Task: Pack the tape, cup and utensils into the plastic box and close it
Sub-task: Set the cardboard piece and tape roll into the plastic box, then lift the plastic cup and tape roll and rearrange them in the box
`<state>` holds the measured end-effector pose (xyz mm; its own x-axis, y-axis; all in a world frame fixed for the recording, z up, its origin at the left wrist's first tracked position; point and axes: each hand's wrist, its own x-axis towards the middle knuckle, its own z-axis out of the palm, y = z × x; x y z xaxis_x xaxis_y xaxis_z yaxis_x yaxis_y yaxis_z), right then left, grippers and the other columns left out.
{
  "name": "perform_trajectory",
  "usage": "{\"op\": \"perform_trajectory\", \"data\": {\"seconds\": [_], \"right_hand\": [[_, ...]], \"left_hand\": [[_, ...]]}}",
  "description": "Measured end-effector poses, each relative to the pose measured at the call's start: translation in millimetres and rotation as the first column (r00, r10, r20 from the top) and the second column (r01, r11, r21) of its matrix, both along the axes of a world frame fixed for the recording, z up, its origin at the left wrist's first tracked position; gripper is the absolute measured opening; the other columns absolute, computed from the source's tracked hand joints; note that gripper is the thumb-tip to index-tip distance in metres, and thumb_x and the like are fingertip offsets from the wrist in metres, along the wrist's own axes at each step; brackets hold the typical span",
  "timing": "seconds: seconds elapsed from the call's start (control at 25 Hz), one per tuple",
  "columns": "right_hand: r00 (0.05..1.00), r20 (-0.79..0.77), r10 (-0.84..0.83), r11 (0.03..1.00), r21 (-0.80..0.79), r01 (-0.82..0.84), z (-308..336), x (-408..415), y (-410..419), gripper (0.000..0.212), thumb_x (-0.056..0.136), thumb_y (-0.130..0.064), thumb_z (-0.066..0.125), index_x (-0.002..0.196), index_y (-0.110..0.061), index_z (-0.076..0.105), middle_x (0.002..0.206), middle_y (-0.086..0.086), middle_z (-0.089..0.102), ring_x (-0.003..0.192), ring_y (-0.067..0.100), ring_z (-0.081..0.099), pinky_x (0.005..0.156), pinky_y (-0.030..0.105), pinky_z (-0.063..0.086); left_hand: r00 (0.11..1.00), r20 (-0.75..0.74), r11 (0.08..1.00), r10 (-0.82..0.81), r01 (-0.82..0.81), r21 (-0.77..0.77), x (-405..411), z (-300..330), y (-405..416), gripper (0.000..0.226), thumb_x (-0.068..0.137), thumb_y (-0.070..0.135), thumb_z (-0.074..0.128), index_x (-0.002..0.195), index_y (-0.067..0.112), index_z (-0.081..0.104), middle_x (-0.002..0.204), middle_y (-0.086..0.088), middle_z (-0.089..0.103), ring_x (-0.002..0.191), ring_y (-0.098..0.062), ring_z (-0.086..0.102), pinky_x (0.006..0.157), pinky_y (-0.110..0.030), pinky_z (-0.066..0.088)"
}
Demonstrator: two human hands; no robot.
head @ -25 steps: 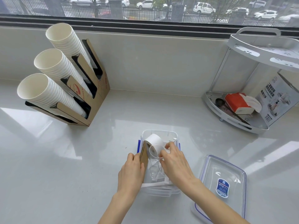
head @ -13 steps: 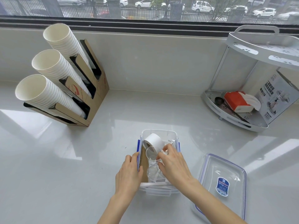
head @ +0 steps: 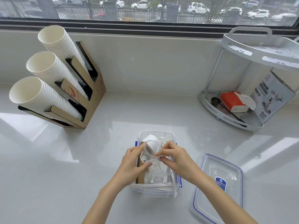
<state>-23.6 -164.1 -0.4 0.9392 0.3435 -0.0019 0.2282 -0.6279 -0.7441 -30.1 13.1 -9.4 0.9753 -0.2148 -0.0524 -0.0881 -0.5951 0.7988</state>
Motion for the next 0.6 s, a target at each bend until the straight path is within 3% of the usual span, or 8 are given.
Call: {"op": "perform_trajectory", "data": {"seconds": [0.16, 0.24, 0.32, 0.44, 0.52, 0.6], "right_hand": [[1.0, -0.02, -0.019, 0.994, 0.105, 0.021, 7.5, -2.5, -11.5, 0.031, 0.085, -0.008, 0.061, 0.101, -0.033, 0.069, 0.076, -0.011, 0.05, 0.07, 0.0, 0.052, 0.071, 0.009, 0.042], [0.995, -0.049, -0.088, 0.973, 0.21, 0.097, 15.9, -3.1, -18.8, 0.034, 0.084, -0.005, 0.062, 0.09, -0.038, 0.068, 0.075, -0.01, 0.057, 0.069, 0.002, 0.055, 0.07, 0.014, 0.046], [0.977, -0.12, -0.177, 0.922, 0.327, 0.207, 27.4, -0.9, -25.6, 0.031, 0.084, -0.005, 0.062, 0.078, -0.034, 0.068, 0.076, -0.008, 0.064, 0.062, -0.001, 0.058, 0.064, 0.017, 0.049], [0.933, -0.23, -0.277, 0.817, 0.454, 0.355, 39.7, 5.1, -27.5, 0.025, 0.087, -0.005, 0.058, 0.076, -0.026, 0.068, 0.071, -0.009, 0.065, 0.047, -0.004, 0.054, 0.05, 0.009, 0.044], [0.918, -0.27, -0.29, 0.807, 0.447, 0.386, 41.1, 6.9, -21.0, 0.027, 0.087, -0.005, 0.057, 0.074, -0.026, 0.066, 0.065, -0.007, 0.061, 0.043, -0.005, 0.053, 0.048, 0.009, 0.044], [0.919, -0.279, -0.28, 0.859, 0.354, 0.369, 34.4, 6.4, -12.0, 0.025, 0.086, -0.01, 0.059, 0.073, -0.031, 0.066, 0.066, -0.007, 0.061, 0.046, -0.004, 0.054, 0.05, 0.011, 0.044]], "left_hand": [[0.998, 0.035, 0.996, 0.05, -0.047, -0.079, -0.7, -4.6, -3.1, 0.046, 0.081, 0.021, 0.064, 0.124, 0.022, 0.047, 0.114, 0.015, 0.052, 0.112, -0.007, 0.045, 0.088, -0.015, 0.035], [0.993, 0.028, 0.988, 0.119, -0.115, -0.098, -1.3, -7.9, -1.9, 0.045, 0.08, 0.018, 0.065, 0.122, 0.019, 0.048, 0.115, 0.01, 0.053, 0.112, -0.011, 0.048, 0.084, -0.014, 0.034], [0.99, 0.04, 0.988, 0.135, -0.131, -0.082, -2.3, -9.6, -1.3, 0.047, 0.08, 0.018, 0.065, 0.123, 0.019, 0.047, 0.114, 0.011, 0.052, 0.11, -0.012, 0.048, 0.081, -0.01, 0.034], [0.993, 0.069, 0.994, 0.095, -0.091, -0.067, -5.6, -7.2, -6.4, 0.049, 0.08, 0.018, 0.065, 0.125, 0.019, 0.045, 0.113, 0.014, 0.049, 0.109, -0.008, 0.045, 0.08, -0.001, 0.033], [0.993, 0.095, 0.996, 0.066, -0.06, -0.06, -7.3, -4.6, -12.4, 0.051, 0.079, 0.018, 0.065, 0.126, 0.018, 0.045, 0.113, 0.013, 0.05, 0.109, -0.008, 0.045, 0.082, -0.005, 0.033], [0.992, 0.113, 0.996, 0.048, -0.039, -0.081, -8.8, -2.2, -18.0, 0.05, 0.079, 0.018, 0.066, 0.125, 0.018, 0.046, 0.112, 0.011, 0.053, 0.107, -0.009, 0.048, 0.082, -0.006, 0.035]]}}
